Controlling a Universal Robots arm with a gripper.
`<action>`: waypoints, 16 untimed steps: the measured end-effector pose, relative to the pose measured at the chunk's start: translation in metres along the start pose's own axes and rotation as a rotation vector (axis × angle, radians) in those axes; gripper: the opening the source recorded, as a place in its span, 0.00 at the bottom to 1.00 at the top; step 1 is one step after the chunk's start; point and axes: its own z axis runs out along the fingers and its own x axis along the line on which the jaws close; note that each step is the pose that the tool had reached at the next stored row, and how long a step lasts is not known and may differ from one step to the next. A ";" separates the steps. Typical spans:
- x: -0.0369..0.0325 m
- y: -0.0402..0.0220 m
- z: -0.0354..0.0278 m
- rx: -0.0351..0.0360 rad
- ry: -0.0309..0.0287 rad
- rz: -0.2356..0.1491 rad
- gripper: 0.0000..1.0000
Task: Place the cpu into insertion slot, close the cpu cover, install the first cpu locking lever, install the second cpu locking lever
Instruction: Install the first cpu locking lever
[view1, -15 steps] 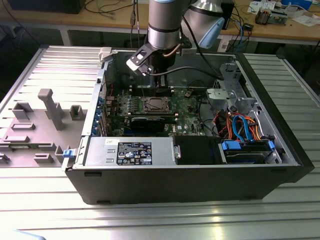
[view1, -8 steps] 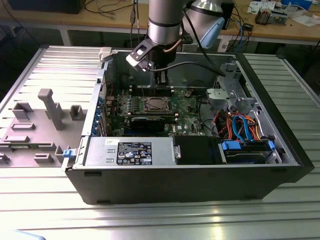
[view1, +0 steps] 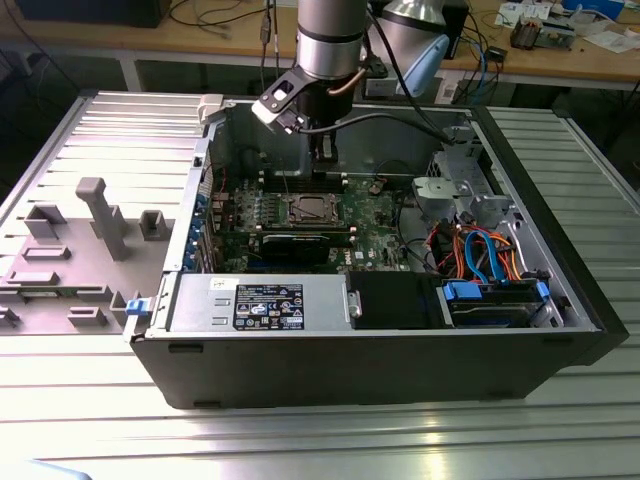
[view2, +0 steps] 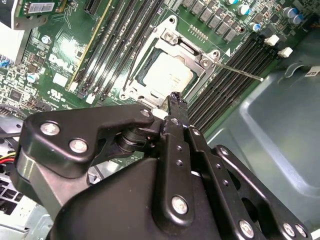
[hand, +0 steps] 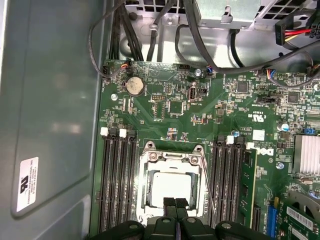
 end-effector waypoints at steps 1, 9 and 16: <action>0.0000 0.0000 0.0000 0.0000 0.0000 0.000 0.11; 0.0000 0.0000 -0.0002 0.0003 -0.0005 -0.011 0.11; 0.0000 0.0000 -0.0001 0.0017 -0.0034 -0.119 0.11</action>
